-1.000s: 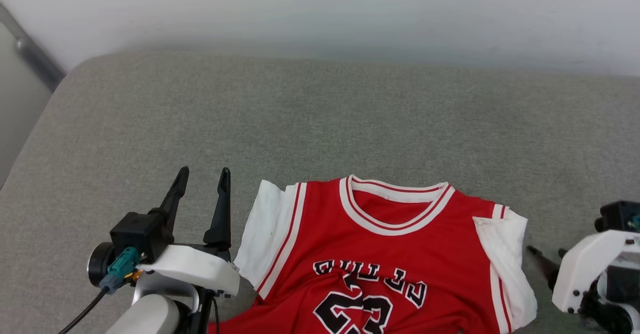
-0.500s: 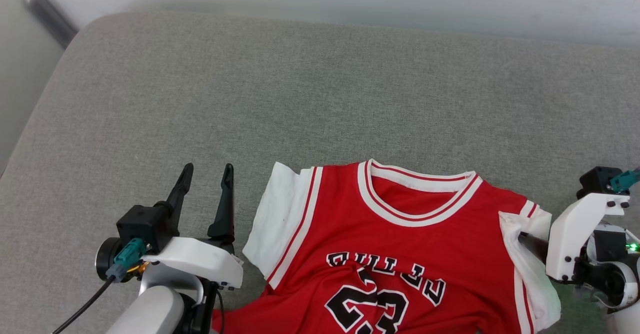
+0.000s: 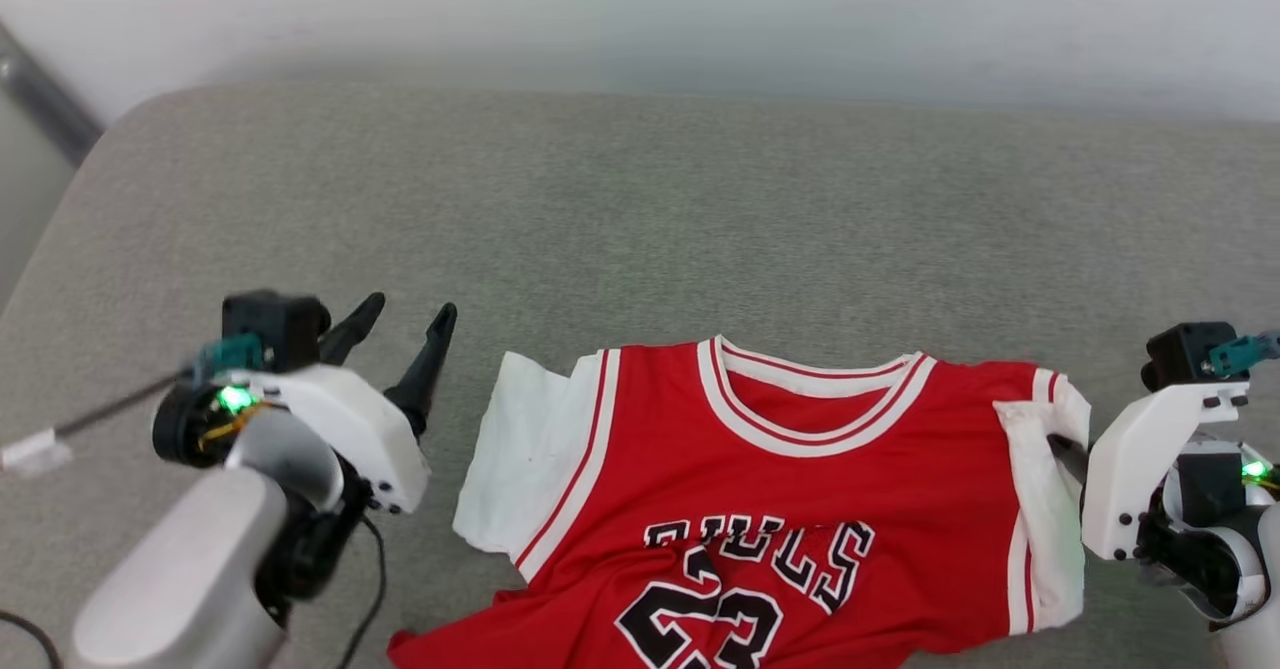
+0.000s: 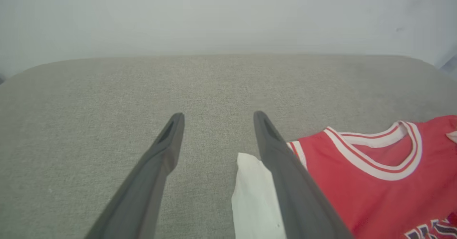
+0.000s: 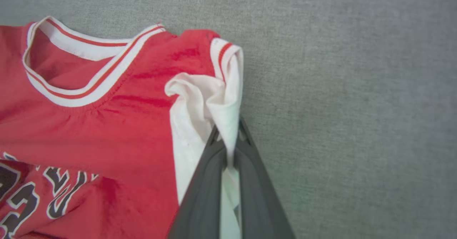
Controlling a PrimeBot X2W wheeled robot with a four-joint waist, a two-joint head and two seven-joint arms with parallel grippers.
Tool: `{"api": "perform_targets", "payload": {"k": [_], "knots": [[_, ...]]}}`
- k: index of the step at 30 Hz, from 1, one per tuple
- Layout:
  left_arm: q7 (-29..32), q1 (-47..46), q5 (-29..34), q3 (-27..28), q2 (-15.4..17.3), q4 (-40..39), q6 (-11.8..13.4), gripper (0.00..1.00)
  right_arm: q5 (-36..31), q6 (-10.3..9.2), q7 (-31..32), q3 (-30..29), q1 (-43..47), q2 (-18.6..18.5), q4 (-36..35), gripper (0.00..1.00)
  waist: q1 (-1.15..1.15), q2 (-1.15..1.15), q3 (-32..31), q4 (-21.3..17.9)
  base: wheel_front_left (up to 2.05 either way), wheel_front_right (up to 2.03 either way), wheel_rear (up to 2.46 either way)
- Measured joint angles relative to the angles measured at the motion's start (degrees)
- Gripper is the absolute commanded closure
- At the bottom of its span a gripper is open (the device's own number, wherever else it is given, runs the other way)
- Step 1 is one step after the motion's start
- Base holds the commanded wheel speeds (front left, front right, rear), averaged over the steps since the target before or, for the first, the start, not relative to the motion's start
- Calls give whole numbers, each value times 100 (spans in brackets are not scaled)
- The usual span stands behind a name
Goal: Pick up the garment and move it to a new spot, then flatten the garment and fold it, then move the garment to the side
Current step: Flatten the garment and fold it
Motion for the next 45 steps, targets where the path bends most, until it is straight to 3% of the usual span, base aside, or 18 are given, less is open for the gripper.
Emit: {"api": "perform_targets", "payload": {"k": [6, 9, 20, 21, 22, 23, 24, 30, 37, 45], "knots": [[1578, -601, -386, -386, 285, 732, -693, 0, -30, -1, 7, 44, -12, 48, -279, 100, 0, 0, 7, -345, 0, 0, 0], [2165, -826, -536, -535, 311, 1048, -921, 0, -21, -1, 11, 80, 4, 130, -408, 100, 0, 0, 84, -507, 0, 0, 0], [3465, -1403, -864, -993, 119, 2089, -1216, 0, -4, -1, -24, 220, -37, 337, -500, 100, 0, 0, 516, -939, 0, 0, 0], [3555, -1452, -869, -1007, 101, 2169, -1217, 18, 1, -1, -26, 232, -39, 339, -497, 100, -1, 0, 538, -966, 0, 0, 0], [3632, -1489, -907, -1009, 66, 2231, -1217, 58, 13, -1, -53, 233, -43, 339, -491, 100, -1, 0, 557, -987, 0, 0, 0], [3691, -1514, -943, -1010, 27, 2285, -1216, 90, 21, -1, -56, 233, -55, 337, -486, 100, -1, 0, 570, -1004, 0, 0, 0], [3711, -1542, -940, -1011, 4, 2330, -1214, 100, 22, -1, -57, 233, -74, 332, -477, 100, -1, 0, 575, -1015, 0, 0, 0], [3145, -1631, -709, -1048, -268, 2552, -1042, 100, -31, 0, -176, 237, -231, 191, -439, 100, -1, 0, 452, -952, 0, 0, 0], [1908, -2325, -338, -757, -475, 2815, -644, 100, -141, 2, -299, 245, -864, -131, 83, 100, 0, 0, -73, -704, 0, 0, 0], [1210, -3354, -330, -389, -610, 3227, -675, 100, -212, 3, -714, 560, -2103, -504, 521, 100, 0, 0, -408, -516, 0, 0, 0]]}}
